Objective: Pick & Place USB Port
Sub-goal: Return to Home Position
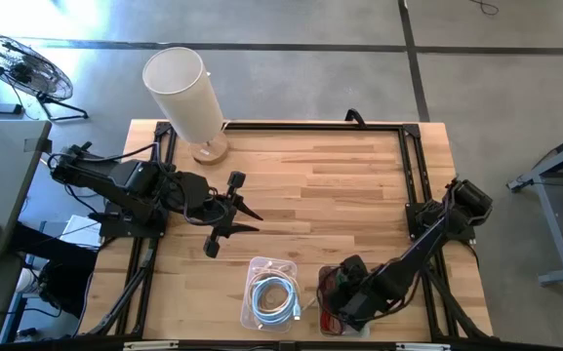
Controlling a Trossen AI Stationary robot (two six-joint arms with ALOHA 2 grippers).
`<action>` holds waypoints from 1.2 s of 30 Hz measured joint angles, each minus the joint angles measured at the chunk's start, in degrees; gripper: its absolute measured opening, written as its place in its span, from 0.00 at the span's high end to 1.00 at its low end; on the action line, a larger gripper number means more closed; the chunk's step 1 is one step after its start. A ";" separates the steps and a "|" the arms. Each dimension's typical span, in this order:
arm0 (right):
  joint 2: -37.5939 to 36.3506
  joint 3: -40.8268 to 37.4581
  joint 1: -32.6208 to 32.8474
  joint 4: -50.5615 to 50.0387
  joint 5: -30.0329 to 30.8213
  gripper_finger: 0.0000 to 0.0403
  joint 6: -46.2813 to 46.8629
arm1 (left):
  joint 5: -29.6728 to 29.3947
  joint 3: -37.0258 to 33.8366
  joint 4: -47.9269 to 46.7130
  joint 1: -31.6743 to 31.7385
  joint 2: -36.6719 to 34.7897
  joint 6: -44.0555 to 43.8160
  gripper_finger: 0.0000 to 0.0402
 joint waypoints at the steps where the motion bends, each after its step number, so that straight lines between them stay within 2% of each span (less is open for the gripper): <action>1: 0.00 -0.01 -0.40 0.18 -0.29 0.78 -0.31 | -0.04 0.00 -0.04 0.00 0.00 0.18 0.75; 9: -0.20 -0.06 -2.57 1.81 -0.93 0.64 -5.56 | -0.03 0.00 -0.93 0.00 0.00 1.27 0.75; 11: -0.87 -0.09 -3.44 2.75 0.68 0.62 -10.69 | -0.03 0.00 -1.72 0.00 0.00 1.37 0.75; 15: -4.11 -0.09 -5.50 8.03 9.43 0.61 -23.99 | -0.13 -0.07 -3.67 0.02 -1.25 5.07 0.75; 17: -6.49 -0.09 -7.17 8.93 11.73 0.62 -32.23 | -2.09 -0.07 -4.80 0.02 -2.59 6.13 0.75; 21: -12.62 -0.09 -12.77 8.21 12.22 0.70 -48.49 | -7.91 -0.06 -8.25 0.02 -5.00 7.13 0.75; 24: -17.81 -0.09 -17.76 8.28 14.13 0.84 -61.24 | -11.32 -0.04 -11.40 0.07 -6.86 7.71 0.78; 26: -21.49 -0.09 -20.92 8.29 15.48 0.95 -70.01 | -14.19 -0.04 -14.74 0.07 -8.14 7.99 0.83; 27: -23.30 -0.09 -22.62 8.19 15.68 0.97 -74.33 | -15.73 -0.04 -16.46 0.06 -8.72 8.47 0.87; 30: -28.99 -0.09 -27.75 7.61 15.64 0.97 -84.85 | -19.49 -0.04 -20.74 0.02 -10.88 10.93 0.98; 36: -40.33 -0.09 -39.49 1.90 11.67 1.00 -101.59 | -25.86 -1.12 -23.12 0.00 -19.05 10.36 0.99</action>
